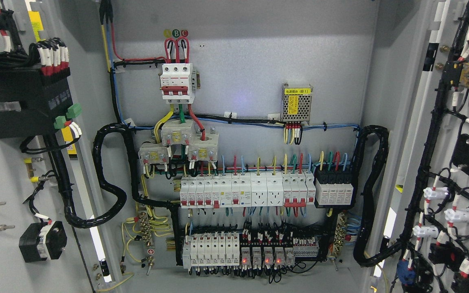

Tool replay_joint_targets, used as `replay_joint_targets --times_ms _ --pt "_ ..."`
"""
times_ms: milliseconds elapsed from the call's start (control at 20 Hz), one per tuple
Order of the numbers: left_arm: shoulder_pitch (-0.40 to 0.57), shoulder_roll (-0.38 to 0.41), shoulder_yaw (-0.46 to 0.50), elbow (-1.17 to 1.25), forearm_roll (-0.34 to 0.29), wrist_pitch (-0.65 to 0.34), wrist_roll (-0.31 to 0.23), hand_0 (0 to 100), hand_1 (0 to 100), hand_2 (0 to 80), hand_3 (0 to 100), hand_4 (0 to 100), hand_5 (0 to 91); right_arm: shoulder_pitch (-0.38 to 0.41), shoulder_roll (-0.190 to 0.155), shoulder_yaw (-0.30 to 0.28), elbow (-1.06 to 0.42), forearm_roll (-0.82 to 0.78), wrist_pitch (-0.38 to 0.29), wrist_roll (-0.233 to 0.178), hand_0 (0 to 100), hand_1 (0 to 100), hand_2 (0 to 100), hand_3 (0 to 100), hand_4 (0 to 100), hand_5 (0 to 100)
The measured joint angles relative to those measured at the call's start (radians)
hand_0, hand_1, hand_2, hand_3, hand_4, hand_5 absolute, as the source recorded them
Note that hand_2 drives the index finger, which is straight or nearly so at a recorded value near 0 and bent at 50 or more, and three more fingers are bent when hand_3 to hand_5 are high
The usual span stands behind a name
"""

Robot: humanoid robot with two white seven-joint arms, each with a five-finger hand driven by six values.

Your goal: Open door with both hands

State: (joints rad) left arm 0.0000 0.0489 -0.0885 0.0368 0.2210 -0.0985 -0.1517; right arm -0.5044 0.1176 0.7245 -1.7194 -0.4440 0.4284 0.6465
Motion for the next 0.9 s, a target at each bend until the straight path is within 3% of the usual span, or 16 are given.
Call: replay_joint_targets --times_ms 501,901 --pt "0.000 0.000 0.000 0.000 0.000 0.000 0.000 0 0 0.0 0 0 0.0 -0.061 0.018 0.054 0.017 -0.005 -0.004 -0.027 20 12 0 0 0 0" --pt "0.000 0.000 0.001 -0.005 0.002 0.000 0.000 0 0 0.0 0 0 0.0 -0.019 0.005 -0.006 0.014 -0.005 0.003 -0.036 20 12 0 0 0 0"
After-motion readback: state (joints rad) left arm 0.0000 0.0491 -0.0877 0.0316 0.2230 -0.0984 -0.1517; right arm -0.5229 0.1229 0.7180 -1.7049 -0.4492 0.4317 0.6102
